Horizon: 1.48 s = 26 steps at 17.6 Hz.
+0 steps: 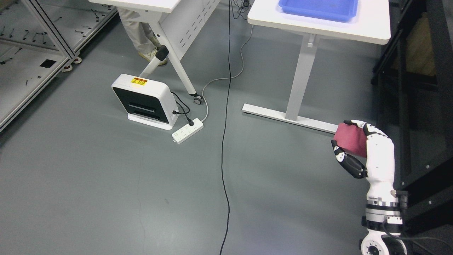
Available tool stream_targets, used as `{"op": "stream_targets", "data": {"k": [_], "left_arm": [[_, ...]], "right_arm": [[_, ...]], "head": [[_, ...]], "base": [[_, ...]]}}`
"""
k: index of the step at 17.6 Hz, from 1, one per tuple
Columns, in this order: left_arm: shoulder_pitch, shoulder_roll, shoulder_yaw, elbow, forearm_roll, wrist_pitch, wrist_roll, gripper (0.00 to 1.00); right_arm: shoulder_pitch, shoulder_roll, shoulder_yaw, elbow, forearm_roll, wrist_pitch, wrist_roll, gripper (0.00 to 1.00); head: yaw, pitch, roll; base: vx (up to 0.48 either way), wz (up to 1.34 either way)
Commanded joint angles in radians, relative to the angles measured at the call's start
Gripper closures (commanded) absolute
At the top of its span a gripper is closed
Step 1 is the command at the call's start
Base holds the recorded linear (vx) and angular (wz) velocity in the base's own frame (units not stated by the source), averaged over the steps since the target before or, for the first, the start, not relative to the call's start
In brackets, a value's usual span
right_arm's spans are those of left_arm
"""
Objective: Pick pink block from left shelf to tray
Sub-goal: 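Turn and drive to the white table holding the block in the right hand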
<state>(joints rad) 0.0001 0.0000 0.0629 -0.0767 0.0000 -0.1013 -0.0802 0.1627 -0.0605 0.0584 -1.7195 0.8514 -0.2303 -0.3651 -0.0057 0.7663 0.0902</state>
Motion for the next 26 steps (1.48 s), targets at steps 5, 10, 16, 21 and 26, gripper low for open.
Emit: {"op": "stream_targets", "data": {"k": [5,10,16,21,26], "left_arm": [[0.009,0.017,0.0,0.0,-0.002,0.0,0.0,0.0],[0.009,0.017,0.0,0.0,-0.002,0.0,0.0,0.0],[0.009,0.017,0.0,0.0,-0.002,0.0,0.0,0.0],[0.009,0.017,0.0,0.0,-0.002,0.002,0.0,0.0],[0.009,0.017,0.0,0.0,-0.002,0.0,0.0,0.0]], "right_arm": [[0.0,0.001,0.0,0.0,0.001,0.0,0.0,0.96],[-0.002,-0.001,0.0,0.0,0.001,0.0,0.0,0.96],[-0.003,-0.001,0.001,0.0,0.001,0.0,0.002,0.96],[-0.005,-0.001,0.006,0.0,0.001,0.0,0.002,0.96],[-0.005,-0.001,0.012,0.0,0.0,0.0,0.002,0.96]], "head": [[0.0,0.0,0.0],[0.0,0.0,0.0],[0.0,0.0,0.0],[0.0,0.0,0.0],[0.0,0.0,0.0]], "base": [[0.277,0.13],[0.34,-0.1],[0.368,-0.14],[0.374,-0.04],[0.338,0.05]]}}
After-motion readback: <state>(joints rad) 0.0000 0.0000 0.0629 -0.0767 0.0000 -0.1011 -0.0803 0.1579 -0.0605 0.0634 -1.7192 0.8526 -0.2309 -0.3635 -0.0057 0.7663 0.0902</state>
